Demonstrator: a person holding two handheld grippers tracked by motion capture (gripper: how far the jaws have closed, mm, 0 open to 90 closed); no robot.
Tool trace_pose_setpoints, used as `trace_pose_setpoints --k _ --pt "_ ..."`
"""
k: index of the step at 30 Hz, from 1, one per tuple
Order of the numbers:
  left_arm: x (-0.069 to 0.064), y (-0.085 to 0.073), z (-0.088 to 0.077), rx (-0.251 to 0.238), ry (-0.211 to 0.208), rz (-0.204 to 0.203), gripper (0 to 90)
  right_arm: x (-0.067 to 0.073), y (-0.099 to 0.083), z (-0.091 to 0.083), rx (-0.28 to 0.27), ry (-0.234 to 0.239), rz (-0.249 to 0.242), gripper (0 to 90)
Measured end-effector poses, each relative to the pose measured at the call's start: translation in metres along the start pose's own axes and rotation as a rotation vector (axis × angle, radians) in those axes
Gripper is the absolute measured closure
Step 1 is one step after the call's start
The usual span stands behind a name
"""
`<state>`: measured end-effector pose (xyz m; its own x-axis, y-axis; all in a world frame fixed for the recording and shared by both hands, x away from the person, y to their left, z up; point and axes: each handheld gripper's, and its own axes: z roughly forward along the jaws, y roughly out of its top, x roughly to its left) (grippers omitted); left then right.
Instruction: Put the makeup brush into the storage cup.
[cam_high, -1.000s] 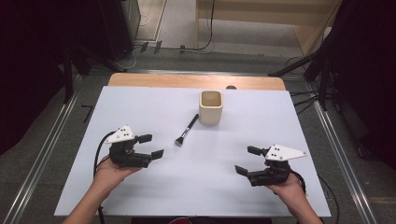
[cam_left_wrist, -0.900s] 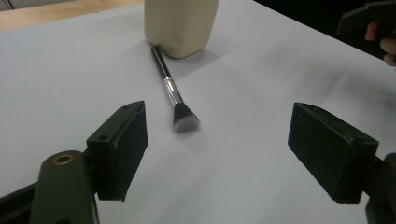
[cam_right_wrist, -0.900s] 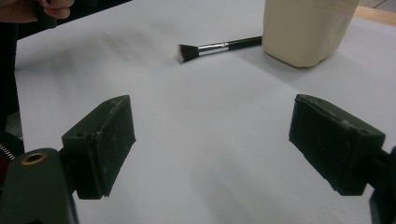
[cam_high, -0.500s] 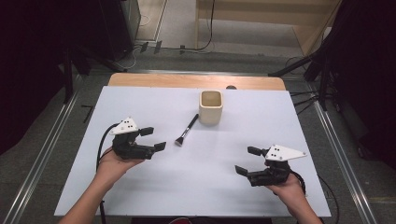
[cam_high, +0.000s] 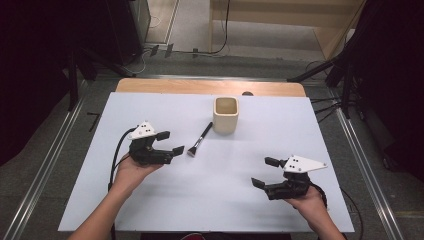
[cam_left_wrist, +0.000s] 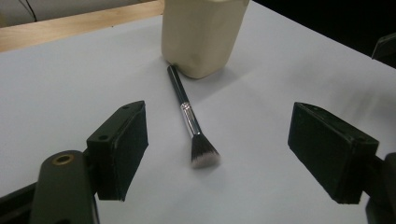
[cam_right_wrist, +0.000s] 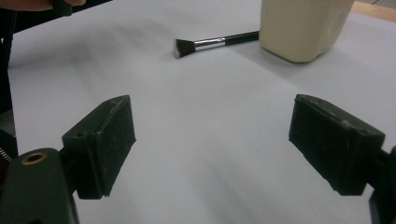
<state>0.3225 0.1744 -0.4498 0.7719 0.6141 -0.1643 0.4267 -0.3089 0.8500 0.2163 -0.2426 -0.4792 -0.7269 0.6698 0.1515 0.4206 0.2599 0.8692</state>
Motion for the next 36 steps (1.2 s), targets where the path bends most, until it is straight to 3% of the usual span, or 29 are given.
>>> trace_pose_setpoints --k 6,12,18,23,26,31,33,34,35,36 --pt "0.0 0.002 0.004 -0.007 -0.008 0.003 17.5 0.0 0.0 -0.001 -0.004 0.002 0.006 15.2" --pt "-0.004 0.005 0.013 0.017 -0.017 0.012 14.6 0.0 0.0 -0.001 -0.005 0.003 0.009 15.2" --pt "-0.003 0.007 0.019 -0.024 -0.034 0.002 14.3 0.0 0.0 -0.001 -0.005 0.003 0.008 15.2" --pt "-0.003 0.009 0.022 -0.045 -0.002 0.028 14.0 0.0 0.0 -0.001 -0.007 0.004 0.013 15.2" --pt "-0.003 0.01 0.026 -0.033 0.0 0.016 14.1 0.0 0.0 -0.001 -0.007 0.005 0.011 15.2" --pt "-0.004 0.009 0.033 -0.025 0.01 0.036 14.0 -0.001 0.0 -0.001 -0.008 0.006 0.011 15.2" --pt "-0.006 0.012 0.036 -0.004 -0.011 0.05 14.0 -0.001 0.001 -0.001 -0.01 0.008 0.012 15.2" --pt "-0.006 0.012 0.038 0.007 -0.014 0.055 14.0 0.0 0.001 -0.001 -0.007 0.008 0.012 15.2" --pt "-0.009 0.015 0.042 0.028 -0.009 0.087 14.0 -0.001 0.001 -0.001 -0.007 0.008 0.012 15.2" --pt "-0.009 0.015 0.042 0.028 -0.009 0.087 13.9 -0.001 0.001 -0.001 -0.007 0.008 0.012 15.2"
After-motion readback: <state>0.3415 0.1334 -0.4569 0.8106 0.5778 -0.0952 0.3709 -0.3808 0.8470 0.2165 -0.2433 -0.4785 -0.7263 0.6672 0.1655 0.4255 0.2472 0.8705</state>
